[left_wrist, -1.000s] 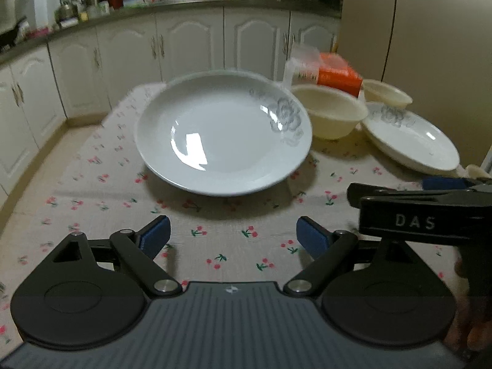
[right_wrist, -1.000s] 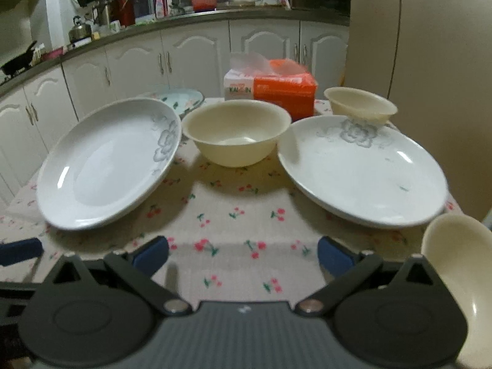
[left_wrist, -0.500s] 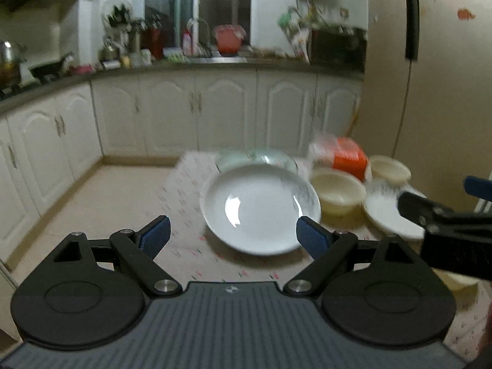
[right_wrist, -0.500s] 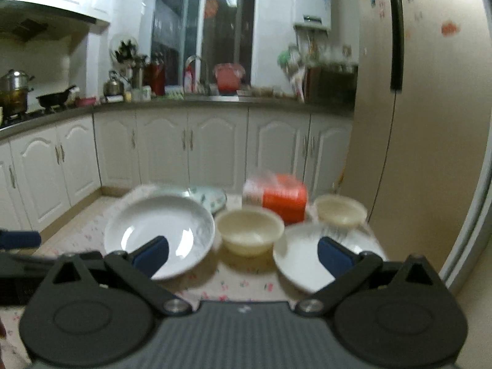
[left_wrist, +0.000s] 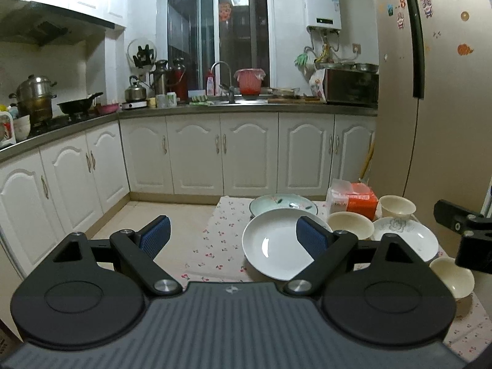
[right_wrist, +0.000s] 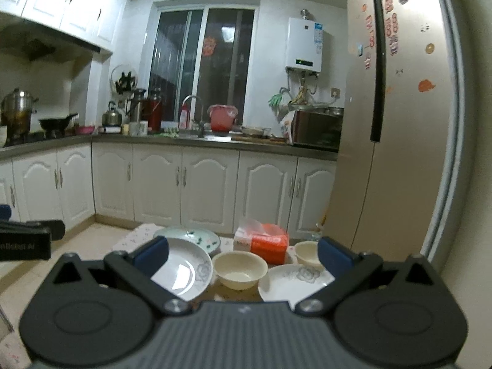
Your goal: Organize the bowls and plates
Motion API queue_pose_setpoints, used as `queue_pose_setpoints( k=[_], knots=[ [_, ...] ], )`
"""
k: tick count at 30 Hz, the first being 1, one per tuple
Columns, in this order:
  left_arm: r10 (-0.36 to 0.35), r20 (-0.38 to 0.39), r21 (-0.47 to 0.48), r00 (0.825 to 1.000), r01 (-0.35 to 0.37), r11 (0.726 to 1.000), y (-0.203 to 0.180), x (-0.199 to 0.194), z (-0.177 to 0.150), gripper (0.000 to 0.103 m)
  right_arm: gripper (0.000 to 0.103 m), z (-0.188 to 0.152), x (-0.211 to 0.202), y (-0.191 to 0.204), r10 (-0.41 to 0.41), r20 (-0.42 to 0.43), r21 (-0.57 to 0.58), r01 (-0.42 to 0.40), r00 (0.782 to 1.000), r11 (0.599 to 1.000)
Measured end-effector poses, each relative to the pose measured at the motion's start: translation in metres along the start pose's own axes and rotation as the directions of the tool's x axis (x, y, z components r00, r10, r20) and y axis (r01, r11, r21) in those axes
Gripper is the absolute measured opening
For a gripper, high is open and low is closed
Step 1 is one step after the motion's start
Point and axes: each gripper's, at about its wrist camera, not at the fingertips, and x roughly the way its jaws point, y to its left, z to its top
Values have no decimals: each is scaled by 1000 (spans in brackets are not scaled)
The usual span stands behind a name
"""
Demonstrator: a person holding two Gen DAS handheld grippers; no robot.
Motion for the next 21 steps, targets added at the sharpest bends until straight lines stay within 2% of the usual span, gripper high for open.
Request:
queue_pose_setpoints(
  k=[9, 21],
  knots=[
    [-3, 25, -9, 1000, 4, 1000, -2, 7, -10, 103, 102, -2, -34, 2, -9, 85, -1, 9, 996, 1000],
    [-22, 20, -20, 1000, 23, 1000, 0, 6, -17, 103, 102, -14, -37, -5, 5, 63, 39, -7, 998, 999]
  ],
)
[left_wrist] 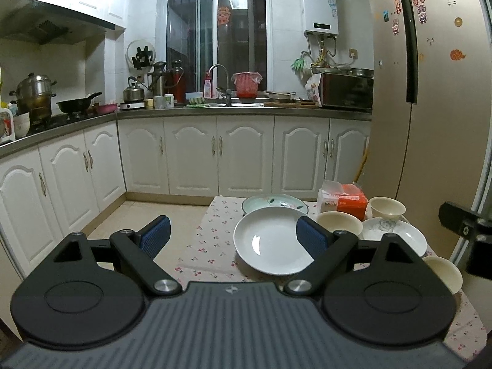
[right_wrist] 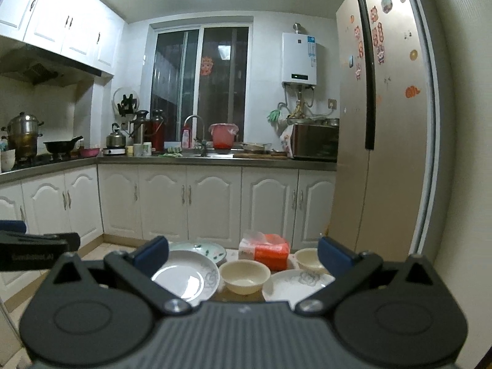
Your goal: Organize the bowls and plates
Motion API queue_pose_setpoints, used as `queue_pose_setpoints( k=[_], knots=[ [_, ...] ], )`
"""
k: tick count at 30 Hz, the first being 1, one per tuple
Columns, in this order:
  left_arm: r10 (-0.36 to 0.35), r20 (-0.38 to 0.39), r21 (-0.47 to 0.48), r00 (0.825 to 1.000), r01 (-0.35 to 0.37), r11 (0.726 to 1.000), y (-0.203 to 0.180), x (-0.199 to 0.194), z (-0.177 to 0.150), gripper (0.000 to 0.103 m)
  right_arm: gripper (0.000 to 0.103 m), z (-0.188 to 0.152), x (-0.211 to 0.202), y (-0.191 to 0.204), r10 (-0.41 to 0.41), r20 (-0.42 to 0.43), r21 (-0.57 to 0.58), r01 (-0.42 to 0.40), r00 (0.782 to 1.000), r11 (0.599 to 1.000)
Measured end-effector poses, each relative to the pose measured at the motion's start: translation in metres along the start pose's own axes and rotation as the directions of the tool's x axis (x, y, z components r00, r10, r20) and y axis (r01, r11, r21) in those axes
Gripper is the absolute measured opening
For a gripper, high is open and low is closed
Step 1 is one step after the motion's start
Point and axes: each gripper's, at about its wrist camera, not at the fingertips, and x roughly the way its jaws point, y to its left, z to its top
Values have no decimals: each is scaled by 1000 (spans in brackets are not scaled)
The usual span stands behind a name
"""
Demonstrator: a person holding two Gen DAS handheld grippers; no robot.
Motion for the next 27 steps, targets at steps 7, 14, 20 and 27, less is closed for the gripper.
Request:
queue_pose_setpoints(
  k=[7, 14, 20, 27],
  knots=[
    [-27, -19, 0, 999, 27, 1000, -1, 1, -2, 103, 102, -9, 1, -7, -5, -36, 22, 5, 999, 1000],
    [-80, -45, 29, 996, 81, 996, -11, 4, -5, 103, 102, -19, 2, -19, -46, -68, 36, 49, 997, 998],
    [-123, -90, 57, 988, 128, 990, -23, 13, -13, 103, 102, -32, 6, -27, -87, -92, 32, 91, 992, 995],
    [-152, -126, 86, 980, 163, 983, -28, 21, -23, 103, 102, -45, 11, -41, -104, -133, 54, 112, 986, 992]
  ],
)
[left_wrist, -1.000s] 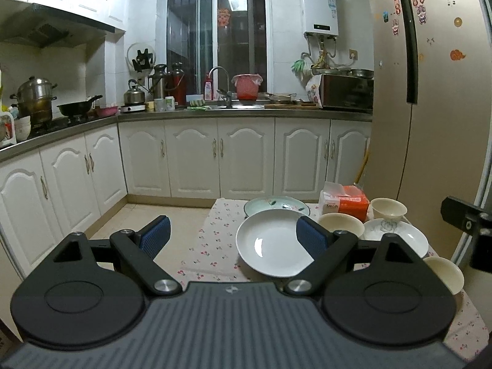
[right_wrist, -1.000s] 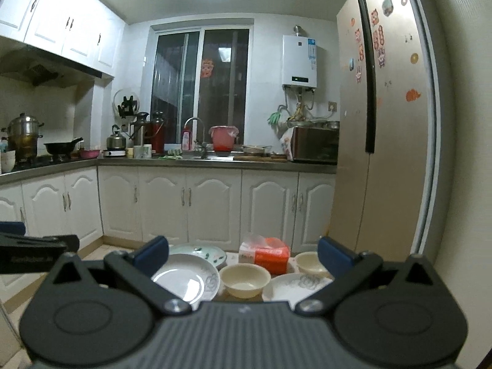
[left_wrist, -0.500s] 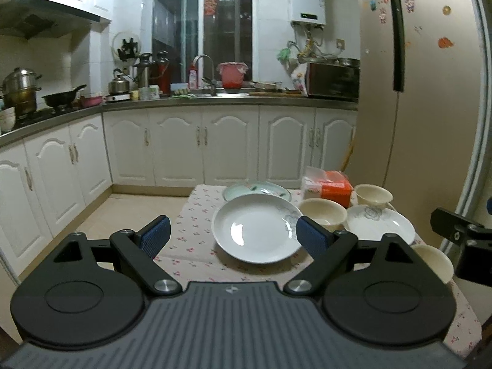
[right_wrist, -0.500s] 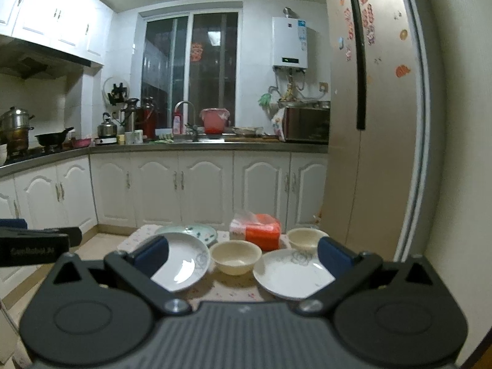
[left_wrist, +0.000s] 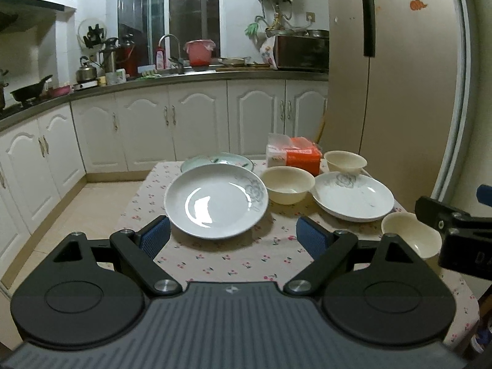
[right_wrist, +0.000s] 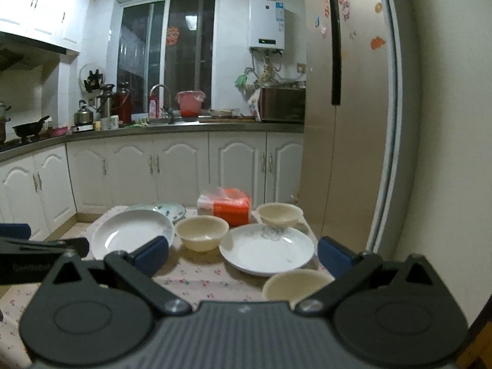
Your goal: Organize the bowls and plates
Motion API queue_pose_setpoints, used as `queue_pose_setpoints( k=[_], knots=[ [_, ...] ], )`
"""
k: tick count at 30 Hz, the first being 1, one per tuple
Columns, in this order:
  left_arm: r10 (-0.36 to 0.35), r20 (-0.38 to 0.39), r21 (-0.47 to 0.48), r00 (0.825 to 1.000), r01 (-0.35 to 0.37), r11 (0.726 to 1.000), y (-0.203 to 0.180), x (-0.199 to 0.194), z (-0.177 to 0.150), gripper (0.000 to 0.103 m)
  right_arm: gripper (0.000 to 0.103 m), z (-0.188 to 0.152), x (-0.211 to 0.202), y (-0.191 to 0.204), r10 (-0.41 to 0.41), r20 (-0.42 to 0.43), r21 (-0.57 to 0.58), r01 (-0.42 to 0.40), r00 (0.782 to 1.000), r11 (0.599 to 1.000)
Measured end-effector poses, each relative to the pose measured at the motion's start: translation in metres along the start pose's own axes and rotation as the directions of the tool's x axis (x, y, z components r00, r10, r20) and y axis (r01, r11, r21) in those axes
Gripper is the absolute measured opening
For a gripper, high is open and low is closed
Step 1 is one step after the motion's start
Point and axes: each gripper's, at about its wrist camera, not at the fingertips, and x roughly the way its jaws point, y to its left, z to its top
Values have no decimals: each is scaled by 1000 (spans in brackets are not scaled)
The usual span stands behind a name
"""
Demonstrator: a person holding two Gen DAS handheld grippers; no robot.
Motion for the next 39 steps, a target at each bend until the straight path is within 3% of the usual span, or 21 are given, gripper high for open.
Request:
queue_pose_setpoints(
  k=[11, 24, 30, 39],
  knots=[
    [-74, 25, 67, 997, 72, 995, 7, 14, -13, 103, 102, -22, 1, -25, 15, -43, 31, -14, 999, 999],
    [-214, -26, 103, 977, 215, 971, 5, 23, -18, 103, 102, -35, 21, -65, -1, -104, 102, 12, 995, 995],
    [-193, -29, 94, 981, 195, 976, 8, 22, -25, 103, 102, -30, 37, -72, 26, -128, 132, -9, 991, 991],
    [-95, -33, 0, 995, 95, 996, 44, 43, -17, 103, 102, -11, 68, -48, 146, -133, 113, -131, 980, 985]
  ],
)
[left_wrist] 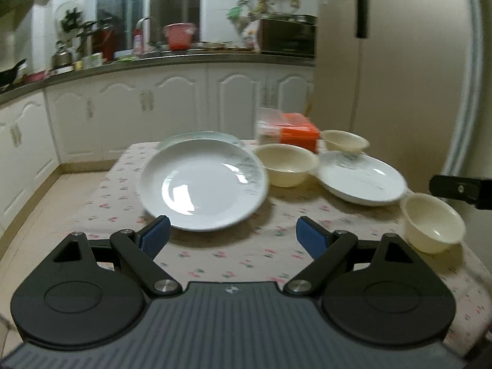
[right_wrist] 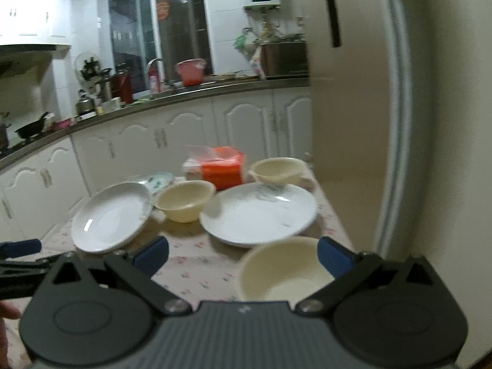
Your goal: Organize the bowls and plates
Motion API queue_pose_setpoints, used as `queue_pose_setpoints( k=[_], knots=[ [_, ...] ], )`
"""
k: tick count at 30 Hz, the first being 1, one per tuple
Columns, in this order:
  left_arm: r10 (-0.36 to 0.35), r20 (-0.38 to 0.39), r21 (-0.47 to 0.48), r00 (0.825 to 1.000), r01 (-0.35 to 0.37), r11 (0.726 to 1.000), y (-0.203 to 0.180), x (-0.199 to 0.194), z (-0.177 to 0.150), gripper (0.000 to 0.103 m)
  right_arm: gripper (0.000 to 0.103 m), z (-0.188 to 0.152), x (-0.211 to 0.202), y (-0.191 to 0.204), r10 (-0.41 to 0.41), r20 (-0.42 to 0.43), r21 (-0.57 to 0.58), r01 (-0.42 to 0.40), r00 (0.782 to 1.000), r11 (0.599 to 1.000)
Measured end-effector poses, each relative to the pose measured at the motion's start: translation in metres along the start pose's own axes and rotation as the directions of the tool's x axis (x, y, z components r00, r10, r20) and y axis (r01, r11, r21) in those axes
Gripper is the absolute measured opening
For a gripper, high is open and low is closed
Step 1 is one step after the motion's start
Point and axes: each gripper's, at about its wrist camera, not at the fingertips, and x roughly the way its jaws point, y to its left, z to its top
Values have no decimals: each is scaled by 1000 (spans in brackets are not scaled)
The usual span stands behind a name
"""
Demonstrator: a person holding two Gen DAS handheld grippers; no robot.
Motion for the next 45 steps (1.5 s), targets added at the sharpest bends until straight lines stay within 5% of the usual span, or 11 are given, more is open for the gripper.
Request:
queue_pose_setpoints(
  k=[12, 20, 28, 45],
  knots=[
    [53, -15, -120, 999, -54, 991, 66, 37, 24, 103, 93, 17, 63, 43, 188, -60, 21, -187, 980, 982],
    [20, -67, -202, 998, -33, 979, 95, 79, 27, 70, 88, 18, 114, 57, 287, -101, 100, -278, 953, 955],
    [-22, -111, -257, 994, -8, 966, 114, 109, 24, 61, 48, 14, 155, 59, 356, -149, 202, -324, 923, 924],
    [-58, -121, -234, 991, 28, 972, 113, 136, 25, 32, 51, 14, 193, 70, 408, -184, 246, -360, 894, 900]
  ],
)
